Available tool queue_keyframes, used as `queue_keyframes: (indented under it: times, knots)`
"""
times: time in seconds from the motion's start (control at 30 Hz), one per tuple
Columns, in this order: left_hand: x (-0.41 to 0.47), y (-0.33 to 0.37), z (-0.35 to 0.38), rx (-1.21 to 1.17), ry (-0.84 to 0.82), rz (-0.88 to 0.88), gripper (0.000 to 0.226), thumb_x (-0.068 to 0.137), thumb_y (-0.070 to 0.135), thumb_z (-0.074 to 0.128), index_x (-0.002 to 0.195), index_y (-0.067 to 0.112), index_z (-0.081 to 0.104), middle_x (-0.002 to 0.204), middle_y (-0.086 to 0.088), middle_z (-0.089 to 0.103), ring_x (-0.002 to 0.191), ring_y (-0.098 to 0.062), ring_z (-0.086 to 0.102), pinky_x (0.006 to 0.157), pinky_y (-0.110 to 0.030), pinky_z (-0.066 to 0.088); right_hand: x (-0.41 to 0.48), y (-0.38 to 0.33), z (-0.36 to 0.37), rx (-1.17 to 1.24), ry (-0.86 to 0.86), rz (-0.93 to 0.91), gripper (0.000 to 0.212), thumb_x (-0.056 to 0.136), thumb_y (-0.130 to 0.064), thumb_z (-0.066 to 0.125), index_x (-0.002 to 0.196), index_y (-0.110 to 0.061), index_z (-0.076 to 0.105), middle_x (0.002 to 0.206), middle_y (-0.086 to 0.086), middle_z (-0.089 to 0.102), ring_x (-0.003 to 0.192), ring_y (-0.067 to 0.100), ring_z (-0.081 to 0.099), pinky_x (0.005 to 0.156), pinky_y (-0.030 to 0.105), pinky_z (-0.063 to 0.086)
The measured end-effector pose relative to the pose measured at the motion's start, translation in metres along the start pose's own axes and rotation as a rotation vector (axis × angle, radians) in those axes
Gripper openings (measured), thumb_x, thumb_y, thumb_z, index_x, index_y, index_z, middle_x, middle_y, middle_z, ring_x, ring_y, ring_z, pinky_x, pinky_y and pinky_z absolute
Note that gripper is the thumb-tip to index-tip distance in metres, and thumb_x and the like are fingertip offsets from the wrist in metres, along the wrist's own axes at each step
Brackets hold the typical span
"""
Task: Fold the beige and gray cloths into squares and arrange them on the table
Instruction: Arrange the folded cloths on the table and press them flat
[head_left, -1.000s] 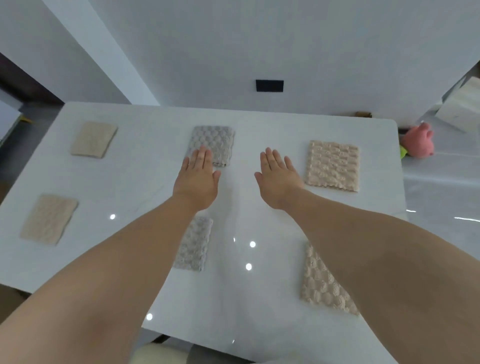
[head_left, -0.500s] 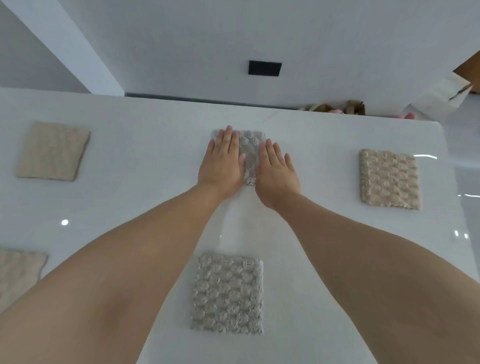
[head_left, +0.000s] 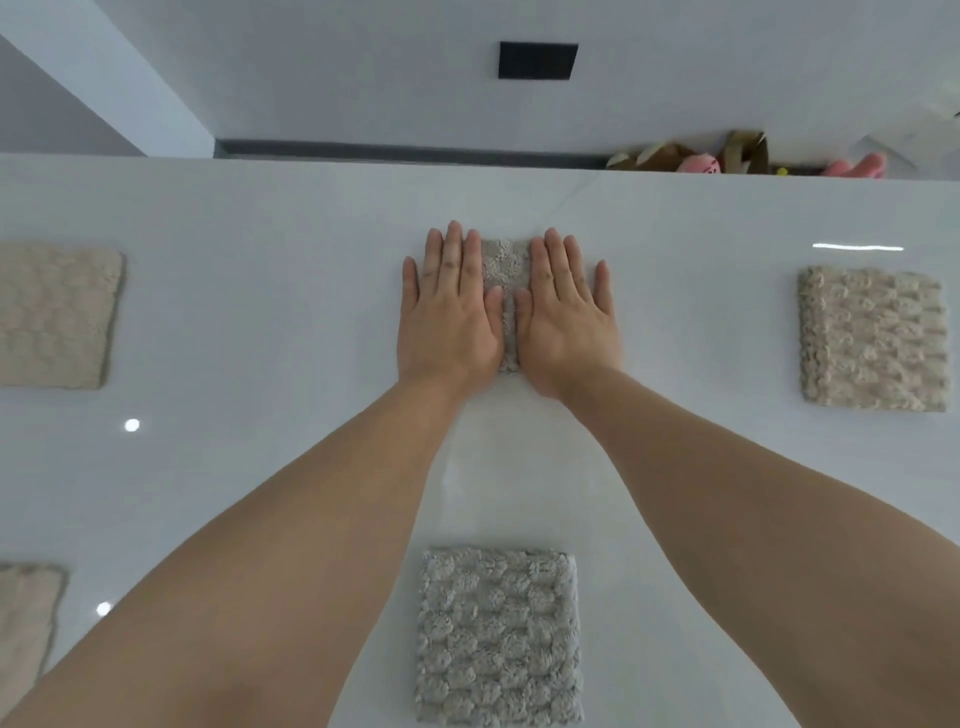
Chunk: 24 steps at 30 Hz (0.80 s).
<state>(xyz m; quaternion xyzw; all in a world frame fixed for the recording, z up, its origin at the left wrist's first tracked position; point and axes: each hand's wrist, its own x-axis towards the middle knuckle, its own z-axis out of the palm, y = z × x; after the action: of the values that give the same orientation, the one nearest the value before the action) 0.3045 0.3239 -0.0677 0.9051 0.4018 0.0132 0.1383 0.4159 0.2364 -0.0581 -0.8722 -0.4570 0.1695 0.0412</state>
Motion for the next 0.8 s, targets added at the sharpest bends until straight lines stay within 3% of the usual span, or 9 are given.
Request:
queue_keyframes:
  times: [0.23, 0.53, 0.8]
  knots:
    - [0.002, -0.019, -0.005, 0.097, -0.04, 0.146, 0.066, 0.107, 0.046, 0.016, 0.161, 0.008, 0.011, 0.17, -0.009, 0.008, 0.157, -0.026, 0.002, 0.125, -0.052, 0.007, 0.001, 0.01, -0.008, -0.088, -0.029, -0.054, 0.064, 0.104, -0.046, 0.0, 0.161, -0.019, -0.007, 0.17, -0.006, -0.011, 0.154, 0.012, -0.016, 0.125, 0.05, -0.008]
    - [0.0, 0.003, -0.015, -0.015, -0.017, -0.1, 0.065, 0.107, 0.044, 0.01, 0.161, 0.008, 0.005, 0.17, -0.008, 0.002, 0.157, -0.024, -0.004, 0.125, -0.05, -0.006, 0.001, -0.005, -0.021, -0.075, -0.008, -0.002, 0.062, 0.106, -0.04, 0.004, 0.162, -0.015, -0.002, 0.17, -0.001, -0.008, 0.155, 0.016, -0.014, 0.125, 0.051, -0.007]
    - [0.002, -0.019, -0.004, 0.038, -0.042, 0.125, 0.06, 0.108, 0.04, 0.014, 0.162, 0.012, 0.01, 0.17, -0.004, 0.006, 0.157, -0.021, -0.001, 0.126, -0.049, 0.003, -0.001, -0.003, -0.003, 0.027, 0.005, -0.129, 0.06, 0.107, -0.043, 0.006, 0.163, -0.021, 0.002, 0.17, -0.006, -0.004, 0.155, 0.01, -0.012, 0.126, 0.045, -0.005]
